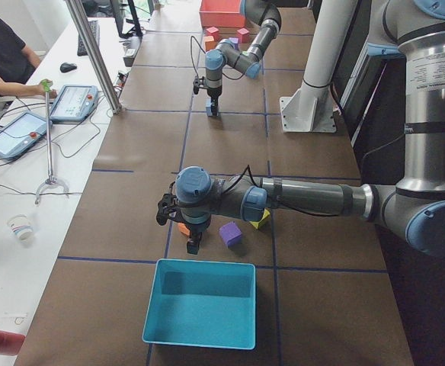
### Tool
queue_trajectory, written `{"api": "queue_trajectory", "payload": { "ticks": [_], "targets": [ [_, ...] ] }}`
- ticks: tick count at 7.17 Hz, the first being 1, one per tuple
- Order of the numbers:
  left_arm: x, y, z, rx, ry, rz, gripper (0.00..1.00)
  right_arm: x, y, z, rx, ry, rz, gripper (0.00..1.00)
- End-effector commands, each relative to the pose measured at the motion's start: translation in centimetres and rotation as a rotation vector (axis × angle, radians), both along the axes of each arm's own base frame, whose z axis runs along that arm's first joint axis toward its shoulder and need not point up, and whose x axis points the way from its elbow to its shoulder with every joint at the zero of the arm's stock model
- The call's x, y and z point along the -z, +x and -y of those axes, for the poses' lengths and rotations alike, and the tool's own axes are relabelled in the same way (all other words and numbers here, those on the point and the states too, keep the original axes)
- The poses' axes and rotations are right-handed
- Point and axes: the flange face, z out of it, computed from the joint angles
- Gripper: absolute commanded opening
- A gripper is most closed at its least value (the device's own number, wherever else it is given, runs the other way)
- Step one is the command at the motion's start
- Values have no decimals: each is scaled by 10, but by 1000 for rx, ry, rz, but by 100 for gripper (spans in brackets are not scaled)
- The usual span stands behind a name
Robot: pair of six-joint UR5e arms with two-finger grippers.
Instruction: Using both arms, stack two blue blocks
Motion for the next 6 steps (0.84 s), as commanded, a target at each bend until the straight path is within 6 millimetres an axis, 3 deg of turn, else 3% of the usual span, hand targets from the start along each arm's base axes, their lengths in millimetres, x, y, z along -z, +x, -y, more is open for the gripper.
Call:
{"api": "queue_trajectory", "payload": {
  "ticks": [1,3,5,6],
  "targets": [
    [0,0,0,0,2,0,100,10,4,-3,3,12,15,100],
    [5,-2,-4,5,15,-1,100,49,44,1,-30,62,89,100],
    [-9,-3,-18,7,69,-1,100,118,140,-25,-69,75,104,100],
    [0,-1,-10,30,66,-10,100,129,190,-24,-109,106,158,100]
  ]
}}
